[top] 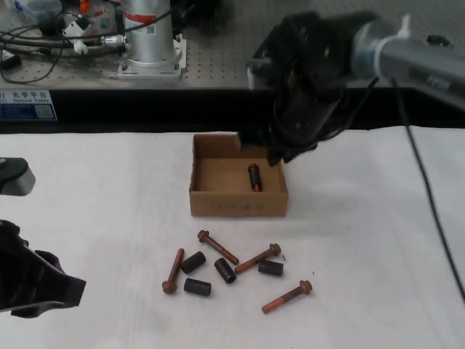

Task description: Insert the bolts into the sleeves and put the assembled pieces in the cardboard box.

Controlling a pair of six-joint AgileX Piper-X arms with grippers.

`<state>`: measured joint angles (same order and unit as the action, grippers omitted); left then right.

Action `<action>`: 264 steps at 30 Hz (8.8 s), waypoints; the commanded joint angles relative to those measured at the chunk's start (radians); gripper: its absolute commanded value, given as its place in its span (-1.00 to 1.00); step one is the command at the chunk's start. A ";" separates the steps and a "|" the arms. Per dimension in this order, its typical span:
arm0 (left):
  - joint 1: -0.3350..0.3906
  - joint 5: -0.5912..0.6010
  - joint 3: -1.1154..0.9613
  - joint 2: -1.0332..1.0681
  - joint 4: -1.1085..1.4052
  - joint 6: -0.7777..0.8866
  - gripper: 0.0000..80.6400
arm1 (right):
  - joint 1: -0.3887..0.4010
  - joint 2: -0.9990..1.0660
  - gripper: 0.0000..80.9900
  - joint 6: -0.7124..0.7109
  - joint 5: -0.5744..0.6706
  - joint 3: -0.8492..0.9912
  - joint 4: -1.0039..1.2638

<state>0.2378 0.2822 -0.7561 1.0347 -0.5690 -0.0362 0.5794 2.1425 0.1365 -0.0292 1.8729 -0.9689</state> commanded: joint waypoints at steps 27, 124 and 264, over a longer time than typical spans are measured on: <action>0.229 -0.051 -0.118 0.290 0.173 -0.608 -0.35 | -0.007 -0.474 -0.54 -0.202 0.106 -0.353 -0.127; 0.352 -0.273 -0.581 0.775 -0.057 -0.389 -0.79 | -0.007 -1.132 -0.54 0.568 0.203 -1.054 0.337; 0.224 0.362 0.116 -0.045 0.660 0.081 -0.79 | 0.168 -1.194 -0.91 0.064 0.066 -1.280 0.788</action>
<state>0.4627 0.5958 -0.6918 0.9922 -0.0893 -0.0337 0.7459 0.9931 0.2327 -0.0107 0.5985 -0.2542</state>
